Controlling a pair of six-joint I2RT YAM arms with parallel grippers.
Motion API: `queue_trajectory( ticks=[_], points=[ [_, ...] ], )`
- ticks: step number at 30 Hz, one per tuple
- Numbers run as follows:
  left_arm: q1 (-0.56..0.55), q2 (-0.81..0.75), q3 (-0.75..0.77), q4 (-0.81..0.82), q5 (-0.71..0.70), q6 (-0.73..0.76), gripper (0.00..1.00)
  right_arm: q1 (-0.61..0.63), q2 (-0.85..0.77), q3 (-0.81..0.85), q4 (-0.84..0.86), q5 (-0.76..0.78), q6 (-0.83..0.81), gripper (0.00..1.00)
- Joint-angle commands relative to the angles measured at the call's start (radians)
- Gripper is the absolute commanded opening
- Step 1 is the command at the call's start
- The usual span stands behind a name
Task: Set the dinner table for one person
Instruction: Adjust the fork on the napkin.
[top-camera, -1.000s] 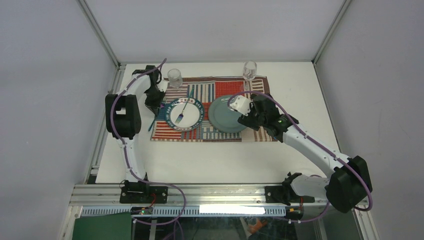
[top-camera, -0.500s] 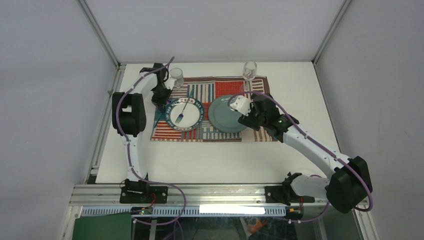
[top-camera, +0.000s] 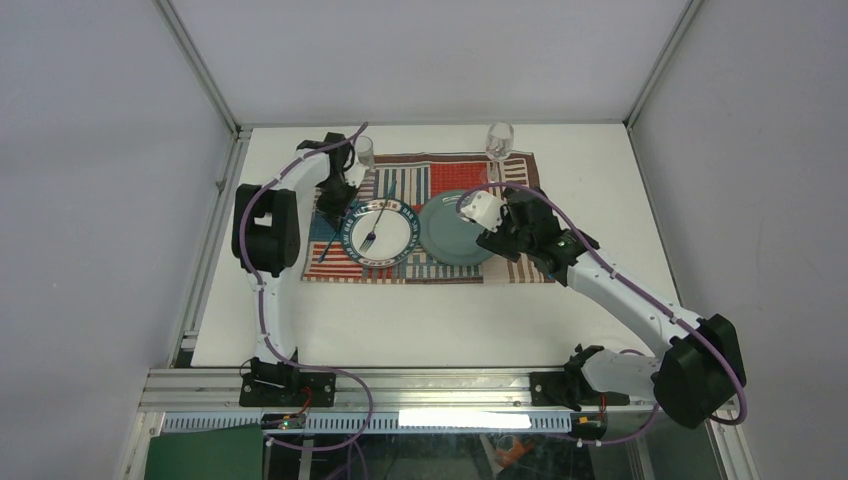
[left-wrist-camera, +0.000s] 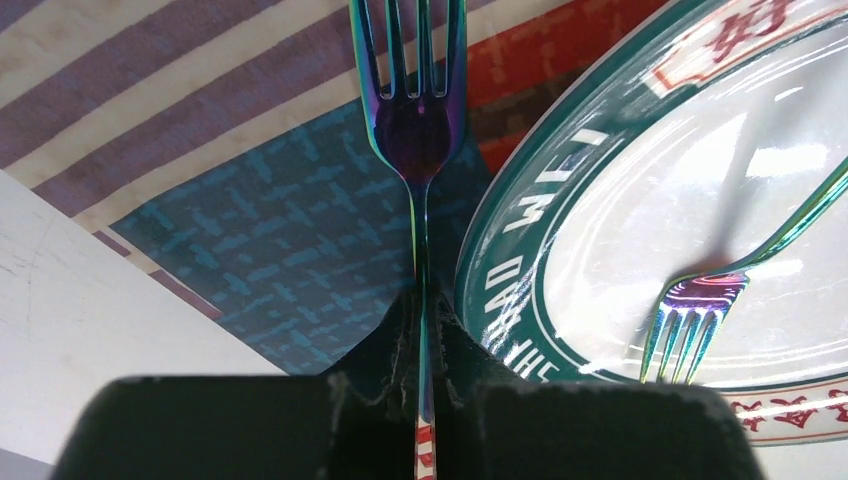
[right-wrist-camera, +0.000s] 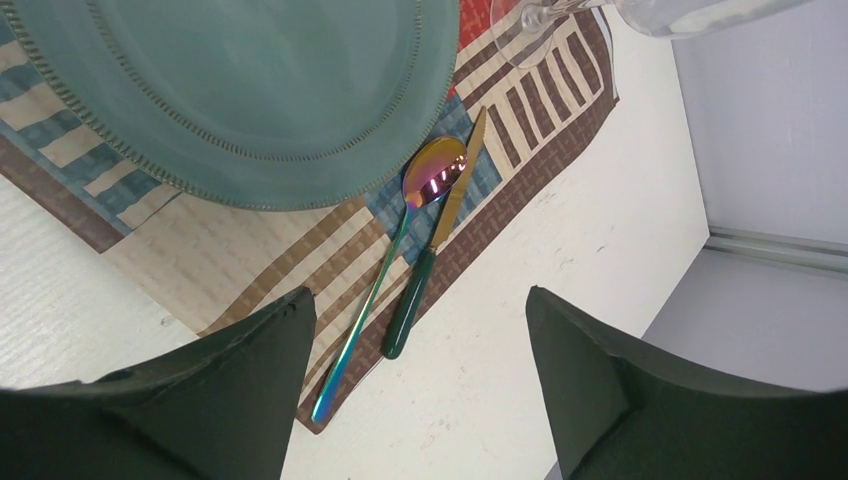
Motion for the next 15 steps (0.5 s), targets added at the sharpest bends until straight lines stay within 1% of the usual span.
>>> queue_trajectory(
  ticks=[1,5,9,11,13,15],
  points=[
    [-0.024,-0.061,-0.024,0.013,0.029,-0.037,0.00,0.006,-0.048,-0.022,0.026,0.004,0.022,0.81],
    [-0.023,-0.096,-0.044,0.033,-0.026,-0.045,0.20,0.006,-0.053,-0.035,0.027,0.004,0.027,0.81],
    [-0.023,-0.151,-0.053,0.031,-0.080,-0.051,0.31,0.006,-0.057,-0.043,0.030,0.004,0.030,0.81],
    [-0.024,-0.180,-0.050,0.027,-0.110,-0.054,0.34,0.006,-0.057,-0.043,0.031,0.001,0.033,0.81],
    [-0.024,-0.210,-0.047,0.024,-0.169,-0.064,0.35,0.006,-0.055,-0.043,0.035,-0.002,0.036,0.81],
    [-0.023,-0.241,-0.041,0.012,-0.194,-0.064,0.35,0.006,-0.050,-0.043,0.037,-0.006,0.037,0.81]
  ],
)
